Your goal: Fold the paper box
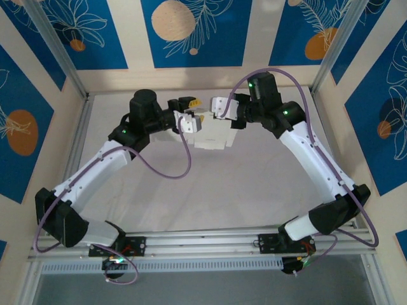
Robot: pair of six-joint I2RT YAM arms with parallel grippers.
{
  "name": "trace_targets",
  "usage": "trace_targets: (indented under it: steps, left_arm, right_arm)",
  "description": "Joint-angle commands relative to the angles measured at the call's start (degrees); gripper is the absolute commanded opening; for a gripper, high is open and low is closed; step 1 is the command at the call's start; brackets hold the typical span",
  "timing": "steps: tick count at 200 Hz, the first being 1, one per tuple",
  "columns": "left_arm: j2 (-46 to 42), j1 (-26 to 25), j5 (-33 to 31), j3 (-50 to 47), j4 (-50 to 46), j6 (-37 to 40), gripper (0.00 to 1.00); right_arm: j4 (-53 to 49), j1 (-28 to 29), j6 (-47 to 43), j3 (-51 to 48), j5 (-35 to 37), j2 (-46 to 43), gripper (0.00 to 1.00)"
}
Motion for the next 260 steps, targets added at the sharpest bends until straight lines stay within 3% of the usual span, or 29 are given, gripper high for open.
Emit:
trace_targets:
  steps: [1, 45, 98, 143, 196, 216, 241, 260]
  left_arm:
    - [-0.20, 0.33, 4.45, 3.71, -4.37, 2.50, 0.35]
    - [-0.51, 0.34, 4.77, 4.30, -9.55, 5.99, 0.13]
    - [-0.48, 0.31, 3.83, 4.36, -10.27, 6.05, 0.27]
    - [0.69, 0.22, 1.38, 4.34, -10.04, 7.12, 0.28]
    - [0.84, -0.04, 1.99, 5.84, -11.23, 7.35, 0.13]
    - [0.60, -0.14, 2.07, 5.88, -12.68, 8.41, 0.00]
    - [0.10, -0.17, 1.92, 5.29, -12.79, 8.72, 0.00]
    - [-0.47, -0.06, 1.54, 4.17, -10.73, 7.18, 0.00]
  right_arm:
    - [0.10, 0.49, -0.62, -0.91, -1.48, -1.47, 0.00]
    - [0.06, 0.79, -0.47, -1.11, -1.86, -1.43, 0.00]
    - [-0.56, 1.30, -0.44, -0.10, -1.69, -0.77, 0.00]
    - [-1.00, 2.52, -0.49, 0.06, -1.68, -0.98, 0.00]
    - [-0.87, 3.58, -0.48, -0.28, -1.01, -0.97, 0.00]
    - [-0.61, 3.49, -0.17, -0.41, -0.85, -0.87, 0.00]
    - [1.02, 3.23, 1.27, -1.36, -0.87, -1.36, 0.00]
    - [3.16, 2.92, 3.73, -3.25, -1.41, -2.81, 0.28]
